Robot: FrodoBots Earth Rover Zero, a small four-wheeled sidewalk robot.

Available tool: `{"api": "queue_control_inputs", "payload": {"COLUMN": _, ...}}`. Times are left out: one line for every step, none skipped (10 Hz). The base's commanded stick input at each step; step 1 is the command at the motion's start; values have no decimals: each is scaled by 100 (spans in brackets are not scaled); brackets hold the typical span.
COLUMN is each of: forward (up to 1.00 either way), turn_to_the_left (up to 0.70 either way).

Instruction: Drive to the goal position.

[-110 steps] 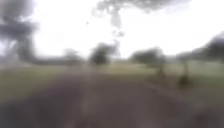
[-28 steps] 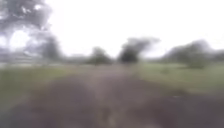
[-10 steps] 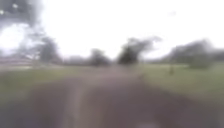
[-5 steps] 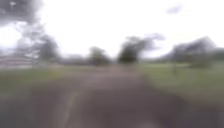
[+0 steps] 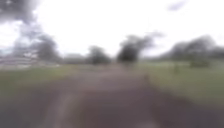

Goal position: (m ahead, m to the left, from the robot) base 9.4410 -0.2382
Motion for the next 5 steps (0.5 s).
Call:
{"api": "queue_control_inputs", "payload": {"forward": 70, "turn_to_the_left": 19}}
{"api": "queue_control_inputs", "payload": {"forward": 70, "turn_to_the_left": 35}}
{"api": "queue_control_inputs", "payload": {"forward": 70, "turn_to_the_left": 35}}
{"api": "queue_control_inputs", "payload": {"forward": 70, "turn_to_the_left": 35}}
{"api": "queue_control_inputs", "payload": {"forward": 70, "turn_to_the_left": 35}}
